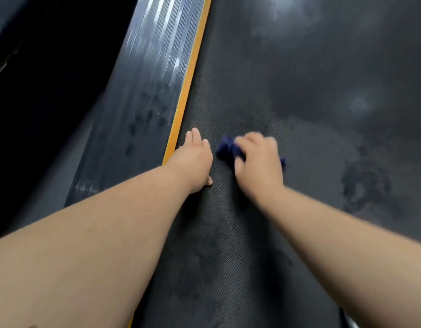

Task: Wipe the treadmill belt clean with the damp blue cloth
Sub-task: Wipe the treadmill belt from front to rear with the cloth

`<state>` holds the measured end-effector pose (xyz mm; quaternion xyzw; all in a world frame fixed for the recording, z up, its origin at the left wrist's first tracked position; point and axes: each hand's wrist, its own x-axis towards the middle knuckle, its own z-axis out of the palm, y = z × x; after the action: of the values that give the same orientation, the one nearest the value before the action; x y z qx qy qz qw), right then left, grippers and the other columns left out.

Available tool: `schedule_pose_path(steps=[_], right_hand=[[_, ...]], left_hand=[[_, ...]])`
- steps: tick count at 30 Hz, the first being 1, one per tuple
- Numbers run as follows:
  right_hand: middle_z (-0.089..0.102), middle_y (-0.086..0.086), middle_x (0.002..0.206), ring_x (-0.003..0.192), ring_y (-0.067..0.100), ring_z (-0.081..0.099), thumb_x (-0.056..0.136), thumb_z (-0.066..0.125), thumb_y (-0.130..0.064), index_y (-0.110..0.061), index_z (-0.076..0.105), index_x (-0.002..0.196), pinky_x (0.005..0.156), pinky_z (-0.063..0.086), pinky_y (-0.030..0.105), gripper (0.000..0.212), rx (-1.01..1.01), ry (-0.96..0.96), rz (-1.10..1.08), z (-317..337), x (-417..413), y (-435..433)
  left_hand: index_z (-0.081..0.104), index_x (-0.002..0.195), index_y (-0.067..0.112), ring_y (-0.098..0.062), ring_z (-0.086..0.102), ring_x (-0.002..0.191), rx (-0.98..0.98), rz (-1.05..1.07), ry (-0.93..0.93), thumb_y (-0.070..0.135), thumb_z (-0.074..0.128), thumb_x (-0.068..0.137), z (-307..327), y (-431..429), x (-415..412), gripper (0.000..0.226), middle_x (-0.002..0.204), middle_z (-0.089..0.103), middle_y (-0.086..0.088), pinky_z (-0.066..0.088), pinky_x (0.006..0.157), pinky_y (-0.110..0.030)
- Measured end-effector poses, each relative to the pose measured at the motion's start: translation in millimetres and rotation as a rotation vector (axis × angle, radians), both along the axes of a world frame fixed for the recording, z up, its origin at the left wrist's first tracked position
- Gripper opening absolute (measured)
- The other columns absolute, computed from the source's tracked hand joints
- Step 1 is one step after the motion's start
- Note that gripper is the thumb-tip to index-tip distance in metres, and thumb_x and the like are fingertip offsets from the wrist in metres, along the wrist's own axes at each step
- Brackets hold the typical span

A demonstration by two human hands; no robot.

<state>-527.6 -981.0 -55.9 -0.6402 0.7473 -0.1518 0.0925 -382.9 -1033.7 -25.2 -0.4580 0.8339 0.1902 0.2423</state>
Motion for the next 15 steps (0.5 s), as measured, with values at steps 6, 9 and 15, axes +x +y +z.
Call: schedule_pose_path(steps=[6,9,15], right_hand=[[0.062,0.001,0.108,0.089,0.032,0.053,0.079,0.048,-0.026,-0.02,0.066,0.103,0.077,0.051,0.043,0.031,0.046,0.042,0.391,-4.8,-30.1,18.7],[0.06,0.001,0.116,0.099,0.035,0.048,0.084,0.05,-0.019,-0.024,0.066,0.105,0.085,0.046,0.043,0.027,0.041,0.102,0.101,-3.1,-61.7,-41.9],[0.061,0.006,0.11,0.094,0.035,0.05,0.08,0.055,-0.016,-0.017,0.066,0.095,0.085,0.042,0.039,0.019,-0.018,0.024,-0.003,-2.7,-44.0,6.7]], left_hand=[[0.005,0.148,-0.004,-0.037,-0.001,0.145,0.027,0.034,0.003,0.046,0.059,0.088,3.0,-1.7,-2.2,0.095,0.153,-0.008,-0.03,0.026,0.111,-0.036],[0.004,0.148,-0.002,-0.036,-0.002,0.145,0.022,0.03,-0.006,0.047,0.056,0.09,4.9,-0.3,-1.8,0.093,0.154,-0.007,-0.028,0.027,0.111,-0.038],[0.019,0.145,0.014,-0.043,0.016,0.138,0.001,0.12,-0.016,0.071,0.061,0.072,9.6,-5.9,-32.5,0.102,0.147,0.021,-0.03,0.022,0.111,-0.055]])
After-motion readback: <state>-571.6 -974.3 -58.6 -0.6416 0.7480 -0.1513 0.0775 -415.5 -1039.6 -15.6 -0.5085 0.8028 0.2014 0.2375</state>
